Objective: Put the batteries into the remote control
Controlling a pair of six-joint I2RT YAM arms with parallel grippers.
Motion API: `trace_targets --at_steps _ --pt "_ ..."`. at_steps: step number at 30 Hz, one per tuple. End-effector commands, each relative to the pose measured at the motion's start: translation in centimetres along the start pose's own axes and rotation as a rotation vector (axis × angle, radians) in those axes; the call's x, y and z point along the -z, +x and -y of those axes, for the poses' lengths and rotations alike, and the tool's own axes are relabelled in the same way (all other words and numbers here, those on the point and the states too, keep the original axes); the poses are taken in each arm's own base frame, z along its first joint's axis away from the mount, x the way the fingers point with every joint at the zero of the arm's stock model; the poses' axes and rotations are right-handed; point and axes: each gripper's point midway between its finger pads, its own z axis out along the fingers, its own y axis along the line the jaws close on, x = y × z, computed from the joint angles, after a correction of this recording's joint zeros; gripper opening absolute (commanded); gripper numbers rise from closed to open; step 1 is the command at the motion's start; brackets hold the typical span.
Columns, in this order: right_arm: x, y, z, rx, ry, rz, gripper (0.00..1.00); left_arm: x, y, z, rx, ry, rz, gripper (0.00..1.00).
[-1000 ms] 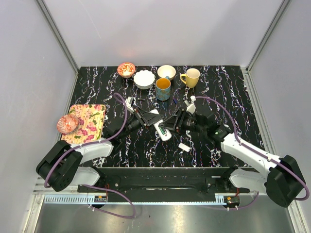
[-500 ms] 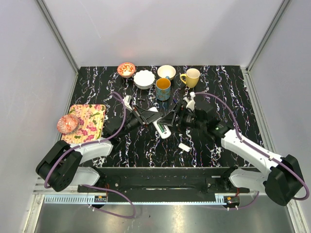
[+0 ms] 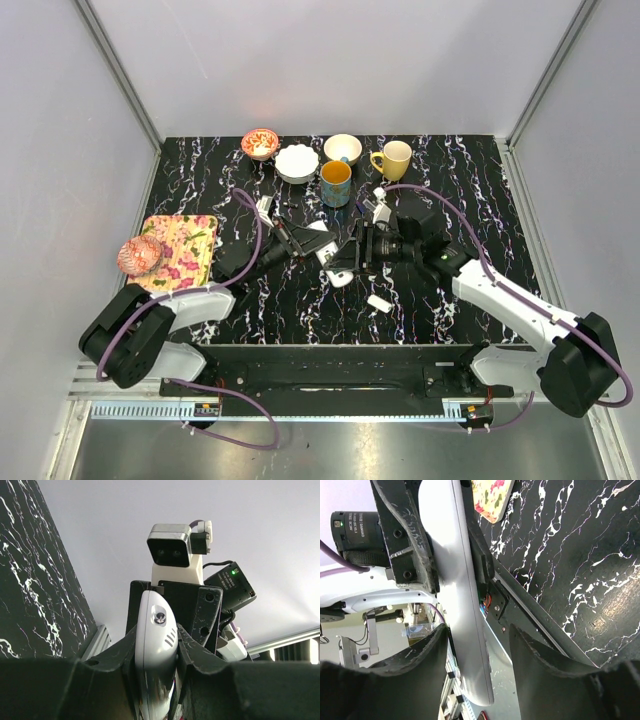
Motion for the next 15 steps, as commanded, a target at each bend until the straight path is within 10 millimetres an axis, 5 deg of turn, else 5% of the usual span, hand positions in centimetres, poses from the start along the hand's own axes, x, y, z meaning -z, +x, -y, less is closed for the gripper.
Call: trace_targets --at_steps 1,8,15 --pt "0.4 0.3 -0.8 0.069 -0.041 -0.037 0.54 -0.3 -0.2 4.3 -0.024 0.164 -0.016 0.00" --pt "0.1 0.5 -0.5 0.064 -0.044 -0.051 0.51 -0.2 0.0 4.8 -0.020 0.195 -0.031 0.00" --pt "2.4 -1.8 -3.0 0.154 -0.007 0.056 1.00 0.0 0.2 2.7 -0.064 0.097 -0.023 0.00"
